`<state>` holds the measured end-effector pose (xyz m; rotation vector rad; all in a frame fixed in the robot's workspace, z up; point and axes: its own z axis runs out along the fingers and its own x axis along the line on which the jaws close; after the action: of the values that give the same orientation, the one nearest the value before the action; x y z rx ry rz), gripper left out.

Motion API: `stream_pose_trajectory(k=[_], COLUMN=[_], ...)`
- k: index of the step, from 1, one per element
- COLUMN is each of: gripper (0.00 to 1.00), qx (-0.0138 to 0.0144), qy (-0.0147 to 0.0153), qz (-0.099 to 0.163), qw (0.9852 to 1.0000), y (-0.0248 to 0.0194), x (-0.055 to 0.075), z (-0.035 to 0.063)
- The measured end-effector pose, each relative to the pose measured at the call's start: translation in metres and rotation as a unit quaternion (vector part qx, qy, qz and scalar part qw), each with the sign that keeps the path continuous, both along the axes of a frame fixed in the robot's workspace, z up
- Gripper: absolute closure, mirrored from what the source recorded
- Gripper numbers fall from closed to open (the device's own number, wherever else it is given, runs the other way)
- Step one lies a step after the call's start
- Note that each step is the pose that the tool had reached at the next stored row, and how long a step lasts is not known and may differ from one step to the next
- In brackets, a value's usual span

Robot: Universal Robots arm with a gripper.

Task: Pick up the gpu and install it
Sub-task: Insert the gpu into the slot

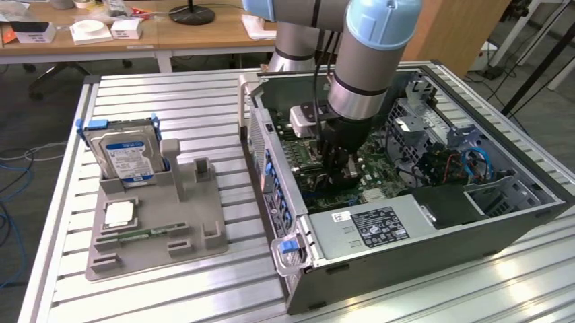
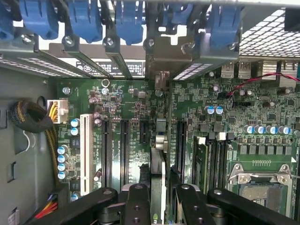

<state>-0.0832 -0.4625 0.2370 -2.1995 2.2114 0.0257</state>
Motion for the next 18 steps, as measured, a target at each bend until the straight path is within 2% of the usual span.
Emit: stream_pose_trajectory(k=[2, 4, 6, 7, 14, 18], gripper=[0.73, 0.61, 0.61, 0.55, 0.55, 0.56], qx=[0.0016, 0.0000, 0.0002, -0.0001, 0.0001, 0.0007], qy=[-0.0006, 0.0000, -0.0001, 0.0001, 0.0000, 0.0000], qz=[0.000, 0.000, 0.000, 0.000, 0.000, 0.000], qw=[1.0000, 1.0000, 1.0000, 1.0000, 1.0000, 1.0000], y=[0.0003, 0.0001, 0.0000, -0.0001, 0.0000, 0.0001], x=[0.000, 0.000, 0.000, 0.000, 0.000, 0.000], z=[-0.0013, 0.0000, 0.0000, 0.0034, 0.0351, 0.0374])
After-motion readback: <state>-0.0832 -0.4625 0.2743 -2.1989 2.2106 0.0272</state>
